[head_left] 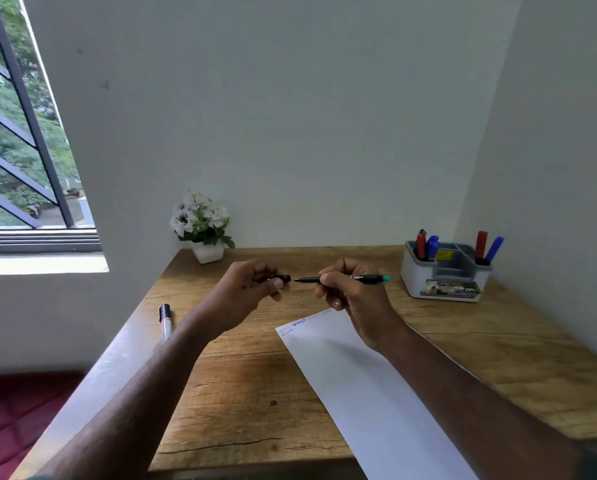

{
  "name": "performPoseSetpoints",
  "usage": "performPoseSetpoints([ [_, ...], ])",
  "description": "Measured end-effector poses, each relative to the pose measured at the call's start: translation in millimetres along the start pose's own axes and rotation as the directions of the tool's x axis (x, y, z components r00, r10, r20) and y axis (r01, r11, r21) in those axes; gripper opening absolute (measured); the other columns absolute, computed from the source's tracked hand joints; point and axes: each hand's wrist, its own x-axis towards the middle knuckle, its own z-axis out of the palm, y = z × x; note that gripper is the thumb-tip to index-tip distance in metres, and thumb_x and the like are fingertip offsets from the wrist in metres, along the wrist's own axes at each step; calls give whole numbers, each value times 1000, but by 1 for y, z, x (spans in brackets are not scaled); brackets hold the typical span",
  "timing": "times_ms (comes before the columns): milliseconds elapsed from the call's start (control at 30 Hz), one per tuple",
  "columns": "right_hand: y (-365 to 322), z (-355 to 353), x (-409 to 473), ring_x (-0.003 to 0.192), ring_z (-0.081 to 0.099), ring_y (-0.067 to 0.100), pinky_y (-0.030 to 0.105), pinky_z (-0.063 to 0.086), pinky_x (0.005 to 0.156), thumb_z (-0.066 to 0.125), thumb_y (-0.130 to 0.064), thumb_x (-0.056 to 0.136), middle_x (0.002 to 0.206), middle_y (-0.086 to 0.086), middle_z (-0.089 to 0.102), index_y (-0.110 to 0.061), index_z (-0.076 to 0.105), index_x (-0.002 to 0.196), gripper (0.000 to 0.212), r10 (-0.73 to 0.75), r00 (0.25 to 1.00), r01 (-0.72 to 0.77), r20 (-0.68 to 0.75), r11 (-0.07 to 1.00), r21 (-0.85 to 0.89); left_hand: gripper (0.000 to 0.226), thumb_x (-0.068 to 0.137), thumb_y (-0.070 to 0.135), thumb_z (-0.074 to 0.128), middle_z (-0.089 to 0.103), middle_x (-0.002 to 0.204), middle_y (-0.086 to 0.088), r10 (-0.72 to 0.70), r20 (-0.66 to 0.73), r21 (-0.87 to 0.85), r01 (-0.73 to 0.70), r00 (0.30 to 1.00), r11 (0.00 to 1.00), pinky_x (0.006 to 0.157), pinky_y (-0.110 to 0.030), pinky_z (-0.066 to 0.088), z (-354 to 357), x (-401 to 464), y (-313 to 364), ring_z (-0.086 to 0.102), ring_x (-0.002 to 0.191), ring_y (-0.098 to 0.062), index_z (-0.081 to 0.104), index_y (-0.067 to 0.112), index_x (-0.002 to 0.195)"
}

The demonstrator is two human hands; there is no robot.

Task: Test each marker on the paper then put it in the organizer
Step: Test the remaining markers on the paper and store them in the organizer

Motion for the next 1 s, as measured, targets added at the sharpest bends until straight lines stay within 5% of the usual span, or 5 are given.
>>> performPoseSetpoints([
  [200,-1,-5,-4,55,47,19,26,37,51,63,-1,88,66,17,67,-4,67,77,12,4,1000,-4,22,1000,24,12,95,11,65,75,93,-8,27,49,93,-31,998,995,60,-31,45,2,4,5,67,80,-18,71,21,99],
  [500,0,-7,-8,52,53,20,28,42,52,65,1,91,78,21,72,-3,63,85,8,19,995,-16,96,999,-35,9,96,10,64,74,87,-2,61,141,87,-74,988,993,62,-36,45,11,3,13,66,76,-16,71,11,101],
  [767,-2,-3,-9,54,56,15,25,38,48,75,-2,86,62,10,64,-2,67,79,11,1,999,1,46,1000,-30,12,94,1,63,70,76,-5,112,144,-43,-106,983,993,57,-29,41,21,7,15,59,67,-20,74,3,99],
  [1000,2,-7,-7,63,51,29,26,40,50,77,-6,86,65,15,66,-11,70,77,13,-2,999,2,51,1000,-13,11,93,-3,62,69,78,-12,150,135,-170,-126,979,977,62,-17,46,26,8,14,58,68,-22,73,-3,96],
])
